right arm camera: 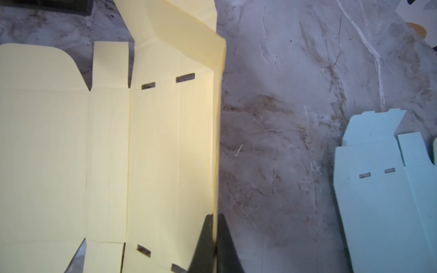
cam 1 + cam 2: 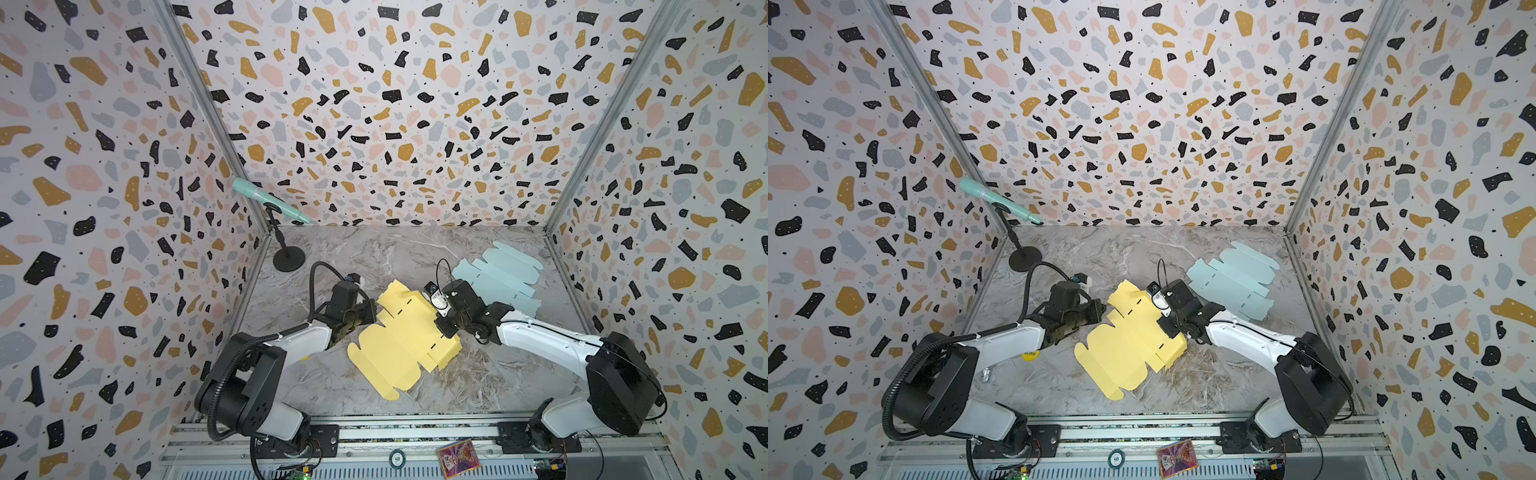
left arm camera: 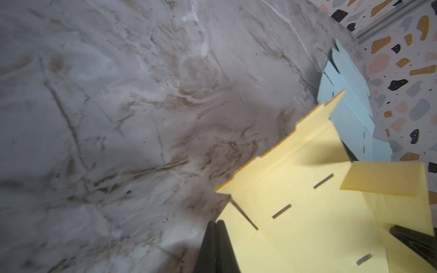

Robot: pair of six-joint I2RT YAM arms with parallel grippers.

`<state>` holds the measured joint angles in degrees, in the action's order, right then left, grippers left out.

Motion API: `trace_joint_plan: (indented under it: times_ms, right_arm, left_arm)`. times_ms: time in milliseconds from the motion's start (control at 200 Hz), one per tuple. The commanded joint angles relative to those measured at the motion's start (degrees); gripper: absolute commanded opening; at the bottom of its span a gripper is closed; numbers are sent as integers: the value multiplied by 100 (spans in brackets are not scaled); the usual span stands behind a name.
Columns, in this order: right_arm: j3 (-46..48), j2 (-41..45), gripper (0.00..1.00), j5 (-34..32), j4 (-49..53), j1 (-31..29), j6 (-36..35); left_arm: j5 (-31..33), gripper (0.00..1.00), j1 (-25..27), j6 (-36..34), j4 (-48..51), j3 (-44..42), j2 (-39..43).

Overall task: Fold the paper box
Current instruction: 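Hold the blank with the right gripper while the left gripper folds a side panel upward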

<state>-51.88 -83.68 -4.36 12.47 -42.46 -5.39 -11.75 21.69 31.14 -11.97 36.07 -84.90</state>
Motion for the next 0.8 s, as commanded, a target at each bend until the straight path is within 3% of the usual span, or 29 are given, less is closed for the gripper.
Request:
trace_joint_plan:
  times_ms: [0, 320, 796]
  right_arm:
    - [-269, 72, 0, -110, 108, -45, -83]
    - [-367, 40, 0, -138, 133, -86, -118]
    - [-508, -144, 0, -230, 213, -155, -252]
  left_arm:
    - [-82, 0, -142, -359, -63, 36, -88]
    - [-181, 0, -122, -500, -201, 271, -792]
    - [-492, 0, 168, -345, -684, 73, -631]
